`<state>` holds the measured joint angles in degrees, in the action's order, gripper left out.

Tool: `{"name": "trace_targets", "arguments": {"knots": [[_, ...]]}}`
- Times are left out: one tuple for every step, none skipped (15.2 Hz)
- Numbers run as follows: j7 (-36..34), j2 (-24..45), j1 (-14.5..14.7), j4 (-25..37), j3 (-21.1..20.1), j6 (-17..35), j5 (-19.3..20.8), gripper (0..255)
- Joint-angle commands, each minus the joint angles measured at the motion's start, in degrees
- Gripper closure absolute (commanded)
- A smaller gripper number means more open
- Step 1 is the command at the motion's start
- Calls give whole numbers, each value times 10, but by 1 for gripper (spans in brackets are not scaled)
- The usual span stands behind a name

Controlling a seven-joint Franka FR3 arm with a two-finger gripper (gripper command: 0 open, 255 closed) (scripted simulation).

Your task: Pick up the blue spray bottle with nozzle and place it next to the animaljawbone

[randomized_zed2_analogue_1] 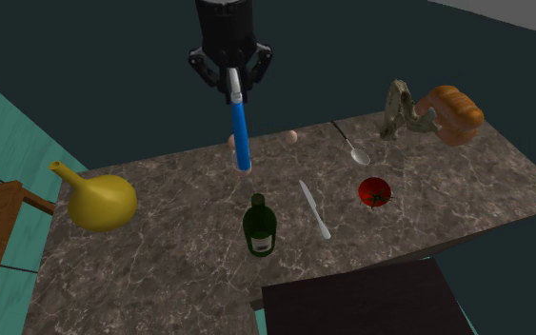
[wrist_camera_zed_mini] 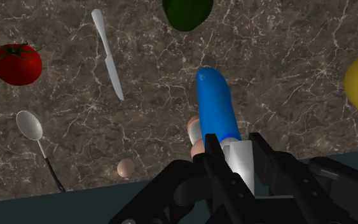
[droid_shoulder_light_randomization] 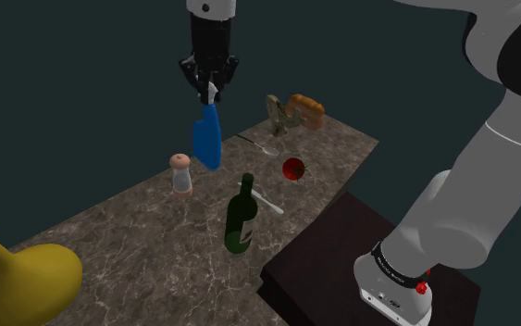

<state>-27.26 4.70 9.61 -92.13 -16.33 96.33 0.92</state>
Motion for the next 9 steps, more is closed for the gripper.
{"name": "trace_targets", "arguments": {"knots": [[0,2,0,19,0,-17,1,255],[-1,4,1,29,0,-25,1,255],[-1,5,1,39,-1,-33,2,255],[-1,7,1,49,-1,-42,2,255],[-2,9,2,59,-1,-50,3,255],[-2,11,2,69,-1,-59,3,255],[-3,14,3,80,-1,-67,4,255],[-3,15,3,88,-2,-73,4,255],[11,9,-5,77,5,-69,2,255]]}}
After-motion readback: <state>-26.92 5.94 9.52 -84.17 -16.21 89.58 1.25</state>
